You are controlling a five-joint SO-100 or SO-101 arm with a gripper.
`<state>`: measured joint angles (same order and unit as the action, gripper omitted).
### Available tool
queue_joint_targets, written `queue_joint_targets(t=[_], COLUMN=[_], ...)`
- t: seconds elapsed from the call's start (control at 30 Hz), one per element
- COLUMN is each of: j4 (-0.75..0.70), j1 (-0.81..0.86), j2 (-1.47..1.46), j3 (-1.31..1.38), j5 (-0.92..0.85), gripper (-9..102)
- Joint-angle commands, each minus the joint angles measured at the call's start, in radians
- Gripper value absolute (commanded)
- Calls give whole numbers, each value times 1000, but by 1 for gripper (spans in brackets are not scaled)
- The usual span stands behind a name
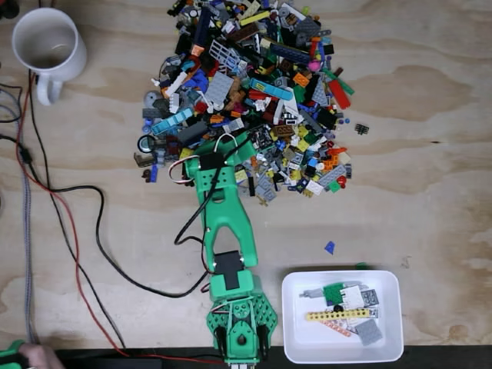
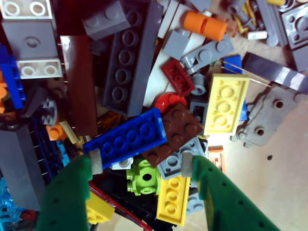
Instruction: Find the closest Lego and put it in the bin.
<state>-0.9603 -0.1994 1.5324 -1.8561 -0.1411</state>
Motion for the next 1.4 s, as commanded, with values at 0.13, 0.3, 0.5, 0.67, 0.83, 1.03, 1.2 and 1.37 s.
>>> queue_joint_targets(t=[0.13,0.3,0.5,0.67,0.83,1.03,1.2,1.37], j4=[25,28,-18,-83,-167,-348,-508,-638], j1=[21,21,35,37,11,12,181,546], j2=[-51,-54,-52,-48,-21,81,262,433], j3=[5,6,72,147,210,261,262,242], j5=[-44,-57,-84,-120,-186,-272,-376,-578], gripper=[19,11,0,0,0,0,0,0])
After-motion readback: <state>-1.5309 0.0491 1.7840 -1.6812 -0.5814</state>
